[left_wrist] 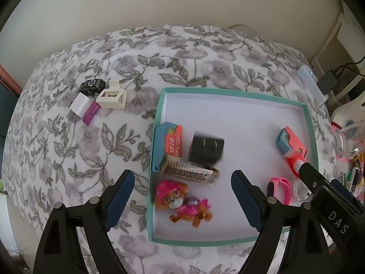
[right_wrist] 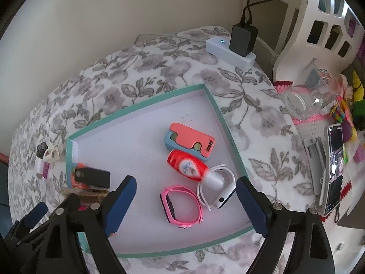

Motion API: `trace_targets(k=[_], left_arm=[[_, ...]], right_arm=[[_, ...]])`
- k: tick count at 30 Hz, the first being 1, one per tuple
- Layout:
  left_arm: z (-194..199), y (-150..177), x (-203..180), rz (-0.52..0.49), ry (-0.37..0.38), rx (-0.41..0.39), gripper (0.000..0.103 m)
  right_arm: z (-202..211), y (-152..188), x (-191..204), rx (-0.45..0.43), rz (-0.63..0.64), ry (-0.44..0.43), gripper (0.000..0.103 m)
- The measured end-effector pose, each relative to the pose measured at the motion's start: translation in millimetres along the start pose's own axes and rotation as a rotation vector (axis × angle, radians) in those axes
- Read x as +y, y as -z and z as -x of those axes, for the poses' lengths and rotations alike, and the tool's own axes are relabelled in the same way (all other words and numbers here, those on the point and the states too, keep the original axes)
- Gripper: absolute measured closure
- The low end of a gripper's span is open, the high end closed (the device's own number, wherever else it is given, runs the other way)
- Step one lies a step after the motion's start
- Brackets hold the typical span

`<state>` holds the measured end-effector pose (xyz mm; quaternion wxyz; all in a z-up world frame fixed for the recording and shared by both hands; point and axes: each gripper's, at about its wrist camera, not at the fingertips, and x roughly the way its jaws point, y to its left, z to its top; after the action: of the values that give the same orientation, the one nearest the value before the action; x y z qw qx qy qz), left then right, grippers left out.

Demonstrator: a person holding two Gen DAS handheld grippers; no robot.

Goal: Organize rigid objects
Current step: 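Carry the gold bar over the tray with the left tool while the right tool carries the glue bottle, then open the left tool to drop the gold bar while the right tool drops the glue bottle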

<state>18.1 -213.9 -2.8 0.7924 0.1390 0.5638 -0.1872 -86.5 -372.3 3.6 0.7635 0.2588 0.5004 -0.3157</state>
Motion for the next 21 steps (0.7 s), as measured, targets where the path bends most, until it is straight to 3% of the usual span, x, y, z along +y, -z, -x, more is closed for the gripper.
trace_targets(k=[13,14,15,21], left_arm=[[2.8,-7.3,23.8,0.079,-0.06,-0.021,0.014],[2.5,-7.9,27.6,0.091,-0.064,-0.022,0.011],[1.9,-8.6,32.1,0.105,-0.069,-0.023,0.001],[3.5,-12.9,59.9,0.185,-0.086,-0.054,0.0]], right_arm=[[-0.7,0.4,3.7,-0.006,0.014,-0.011,0.005],[-1.4,0.6,4.9,-0.006,0.018,-0.011,0.004],[-1.8,1.0,6.1,-0.006,0.021,-0.01,0.0],[-4.4,3.2,15.2,-0.006,0.049,-0.003,0.0]])
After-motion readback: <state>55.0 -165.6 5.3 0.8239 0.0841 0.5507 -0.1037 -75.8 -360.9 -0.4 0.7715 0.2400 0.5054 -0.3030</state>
